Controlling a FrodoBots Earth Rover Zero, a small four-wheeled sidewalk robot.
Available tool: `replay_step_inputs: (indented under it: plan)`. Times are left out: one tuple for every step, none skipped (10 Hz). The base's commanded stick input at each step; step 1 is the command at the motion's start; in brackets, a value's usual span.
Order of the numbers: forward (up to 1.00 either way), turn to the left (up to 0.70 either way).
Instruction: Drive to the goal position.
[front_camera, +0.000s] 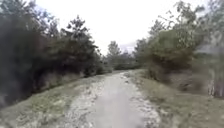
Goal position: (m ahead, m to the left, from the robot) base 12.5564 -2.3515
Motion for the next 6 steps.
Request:
replay_step_inputs:
  plan:
    - [0.85,0.0]
    - [0.85,-0.07]
    - [0.85,-0.26]
    - [0.85,-0.34]
    - [0.85,-0.14]
    - [0.85,0.0]
